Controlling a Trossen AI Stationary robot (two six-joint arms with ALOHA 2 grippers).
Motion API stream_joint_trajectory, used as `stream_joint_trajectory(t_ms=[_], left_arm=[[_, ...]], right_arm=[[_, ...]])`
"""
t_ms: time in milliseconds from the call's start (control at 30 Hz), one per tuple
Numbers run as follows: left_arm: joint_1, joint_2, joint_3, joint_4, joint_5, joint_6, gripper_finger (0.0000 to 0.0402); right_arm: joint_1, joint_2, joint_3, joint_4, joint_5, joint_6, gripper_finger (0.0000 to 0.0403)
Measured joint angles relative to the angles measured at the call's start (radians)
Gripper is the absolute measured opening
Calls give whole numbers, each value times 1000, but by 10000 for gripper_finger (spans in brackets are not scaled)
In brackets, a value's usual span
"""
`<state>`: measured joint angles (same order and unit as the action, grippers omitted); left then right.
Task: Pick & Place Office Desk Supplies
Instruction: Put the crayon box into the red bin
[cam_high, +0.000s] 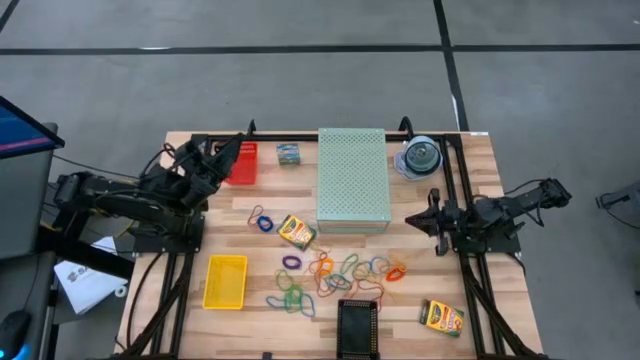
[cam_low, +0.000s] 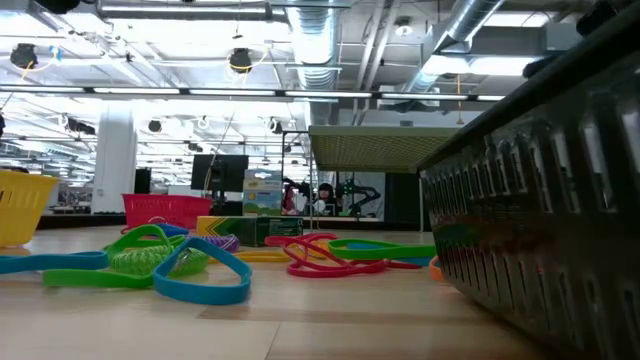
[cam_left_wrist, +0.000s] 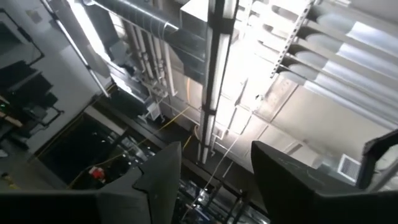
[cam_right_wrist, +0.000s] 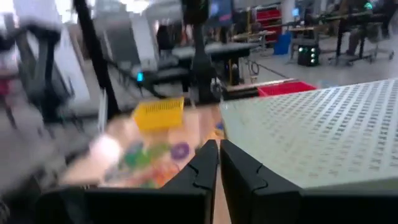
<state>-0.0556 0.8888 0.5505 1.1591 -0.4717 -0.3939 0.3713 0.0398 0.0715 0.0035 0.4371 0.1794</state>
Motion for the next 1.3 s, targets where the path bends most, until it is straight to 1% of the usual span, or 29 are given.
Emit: stream_joint_trajectory(t_ms=[67,233,433,533,700,767,833,1000,1100,1200,1300], left_arm=[[-17,0,1,-3,0,6,188],[-49,-6,1,-29,0,38,184],[-58,-5,1,-37,-12,57,186],[-58,-5,1,-37,-70,83,185],[-57,-23,0,-35,-94,192,181],[-57,-37,-1,-50,-129,215,181],[-57,-52,0,-68,-138,236,181],[-57,-91,-1,-138,-140,256,181],[-57,-112,-1,-183,-139,256,181],[-56,-124,0,-229,-139,256,181],[-55,-125,-1,-251,-138,256,181]], right_arm=[[-14,11,4,93,37,56,17],[-53,19,5,318,51,298,17],[-72,17,4,468,61,499,17],[-93,18,4,515,72,493,17],[-138,18,5,669,99,433,17],[-155,19,5,713,160,421,16],[-169,18,5,755,225,415,13],[-202,19,5,844,275,409,10],[-225,19,5,873,272,443,10],[-237,25,15,865,262,454,10],[-240,73,45,878,200,418,10]])
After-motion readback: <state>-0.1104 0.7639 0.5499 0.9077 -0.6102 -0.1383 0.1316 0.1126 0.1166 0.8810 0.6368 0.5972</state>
